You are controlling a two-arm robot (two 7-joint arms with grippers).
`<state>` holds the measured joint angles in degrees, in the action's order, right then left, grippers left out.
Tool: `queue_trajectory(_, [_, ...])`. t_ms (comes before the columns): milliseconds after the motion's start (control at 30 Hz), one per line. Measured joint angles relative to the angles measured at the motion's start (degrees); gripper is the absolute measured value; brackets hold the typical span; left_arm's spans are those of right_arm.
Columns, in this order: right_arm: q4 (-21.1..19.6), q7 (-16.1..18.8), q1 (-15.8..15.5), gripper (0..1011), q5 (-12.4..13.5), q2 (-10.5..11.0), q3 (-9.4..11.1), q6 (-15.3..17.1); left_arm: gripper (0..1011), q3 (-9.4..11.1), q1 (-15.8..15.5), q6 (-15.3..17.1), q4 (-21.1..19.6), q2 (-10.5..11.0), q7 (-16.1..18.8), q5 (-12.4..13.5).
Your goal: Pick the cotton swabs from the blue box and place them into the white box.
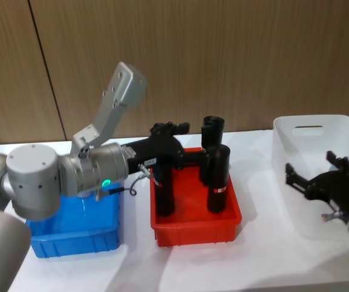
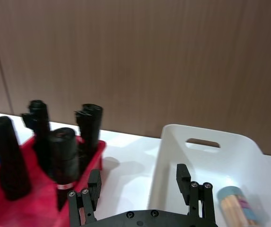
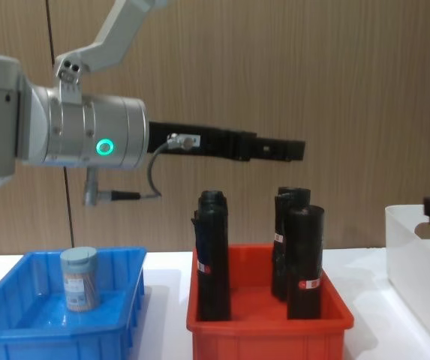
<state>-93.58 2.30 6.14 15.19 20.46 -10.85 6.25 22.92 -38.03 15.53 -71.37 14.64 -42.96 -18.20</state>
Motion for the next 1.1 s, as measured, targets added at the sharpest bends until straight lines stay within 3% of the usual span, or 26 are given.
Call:
queue_trajectory(533, [-7.3,1.4,-6.7,1002,1.2,-1.1,-2.0,-4.2,1004,0.9,6.9,-4.2,-6.2,2.1,11.8,1.9])
queue_trajectory(1100, [-7.7,1.5,-7.0,1002,1.3,-1.1,-2.1,-4.3,1004,1.8,14.2,-8.5,-12.7,4.2,24.5,3.9])
